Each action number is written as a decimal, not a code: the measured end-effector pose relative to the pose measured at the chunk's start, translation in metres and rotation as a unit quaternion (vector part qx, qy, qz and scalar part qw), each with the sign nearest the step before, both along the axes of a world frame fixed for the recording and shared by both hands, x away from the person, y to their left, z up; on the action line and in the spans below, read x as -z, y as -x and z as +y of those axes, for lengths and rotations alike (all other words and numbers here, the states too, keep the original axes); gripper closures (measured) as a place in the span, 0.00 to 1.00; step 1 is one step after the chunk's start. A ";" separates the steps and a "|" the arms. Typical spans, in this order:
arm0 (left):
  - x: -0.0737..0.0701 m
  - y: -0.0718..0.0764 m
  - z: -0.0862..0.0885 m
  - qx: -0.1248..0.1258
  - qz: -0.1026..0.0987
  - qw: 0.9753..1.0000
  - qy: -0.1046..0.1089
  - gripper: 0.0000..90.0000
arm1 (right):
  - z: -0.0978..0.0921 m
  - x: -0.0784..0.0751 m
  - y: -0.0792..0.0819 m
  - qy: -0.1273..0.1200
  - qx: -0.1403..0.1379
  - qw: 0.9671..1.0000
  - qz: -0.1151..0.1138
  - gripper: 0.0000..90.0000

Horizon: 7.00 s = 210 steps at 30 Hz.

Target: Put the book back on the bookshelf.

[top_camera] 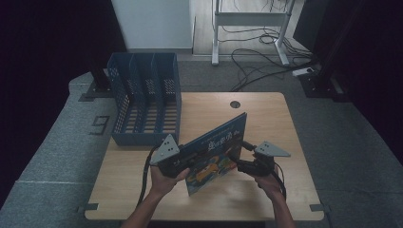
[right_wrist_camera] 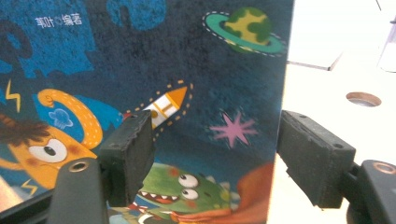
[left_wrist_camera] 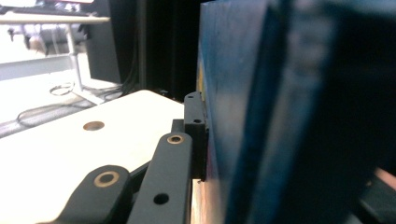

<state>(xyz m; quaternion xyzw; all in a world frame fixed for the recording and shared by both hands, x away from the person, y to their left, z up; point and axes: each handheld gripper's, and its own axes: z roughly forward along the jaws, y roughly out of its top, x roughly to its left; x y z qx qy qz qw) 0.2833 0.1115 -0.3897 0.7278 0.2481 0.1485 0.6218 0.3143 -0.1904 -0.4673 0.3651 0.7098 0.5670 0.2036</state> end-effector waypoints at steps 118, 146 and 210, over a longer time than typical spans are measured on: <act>-0.085 -0.003 0.070 -0.146 -0.036 0.988 0.029 0.91 | -0.021 0.073 -0.009 0.025 0.071 0.991 0.114 0.34; -0.102 0.000 0.120 -0.197 -0.050 0.977 0.057 0.91 | -0.029 0.084 -0.014 0.045 0.090 0.986 0.136 0.34; -0.121 -0.047 0.136 -0.307 -0.080 0.946 0.062 0.91 | -0.021 0.087 -0.020 0.095 0.112 0.975 0.169 0.37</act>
